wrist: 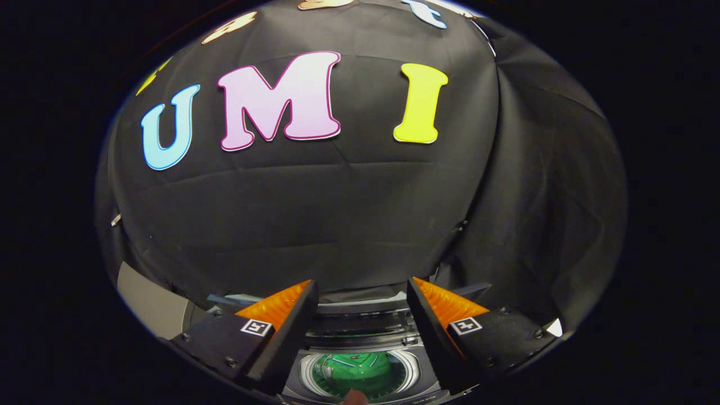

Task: Put the clothes into the washing machine and then close the washing machine lid.

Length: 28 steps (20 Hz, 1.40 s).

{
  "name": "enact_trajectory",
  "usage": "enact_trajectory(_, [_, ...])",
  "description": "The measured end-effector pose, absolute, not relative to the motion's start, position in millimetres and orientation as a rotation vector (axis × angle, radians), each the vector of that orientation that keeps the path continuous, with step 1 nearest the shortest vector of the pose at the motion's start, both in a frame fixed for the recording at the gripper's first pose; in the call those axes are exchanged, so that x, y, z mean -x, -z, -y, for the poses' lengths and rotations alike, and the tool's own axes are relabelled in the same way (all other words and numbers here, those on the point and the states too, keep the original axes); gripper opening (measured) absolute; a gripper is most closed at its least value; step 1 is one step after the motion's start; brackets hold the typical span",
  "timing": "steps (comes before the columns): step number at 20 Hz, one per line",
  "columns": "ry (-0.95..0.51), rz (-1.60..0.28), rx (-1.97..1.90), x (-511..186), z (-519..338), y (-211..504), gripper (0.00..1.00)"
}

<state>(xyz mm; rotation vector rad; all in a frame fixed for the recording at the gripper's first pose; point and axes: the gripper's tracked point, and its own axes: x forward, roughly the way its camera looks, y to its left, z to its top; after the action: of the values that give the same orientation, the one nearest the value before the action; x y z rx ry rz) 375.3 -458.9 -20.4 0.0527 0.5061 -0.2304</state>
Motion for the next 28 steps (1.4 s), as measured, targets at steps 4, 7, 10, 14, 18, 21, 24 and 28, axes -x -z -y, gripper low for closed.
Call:
enact_trajectory(4, [0.227,-0.55,-0.043,-394,460,42,0.98])
enact_trajectory(7, [0.224,-0.577,-0.044,-400,458,55,0.98])
enact_trajectory(10, [0.222,-0.568,-0.051,-399,457,60,0.98])
enact_trajectory(14, [0.218,-0.554,-0.057,-396,457,58,0.99])
enact_trajectory(18, [0.216,-0.529,-0.057,-388,457,59,0.99])
enact_trajectory(21, [0.209,-0.512,-0.058,-376,456,58,0.99])
enact_trajectory(24, [0.221,-0.505,-0.049,-362,453,56,0.99])
enact_trajectory(28, [0.22,-0.51,-0.046,-347,452,58,0.99])
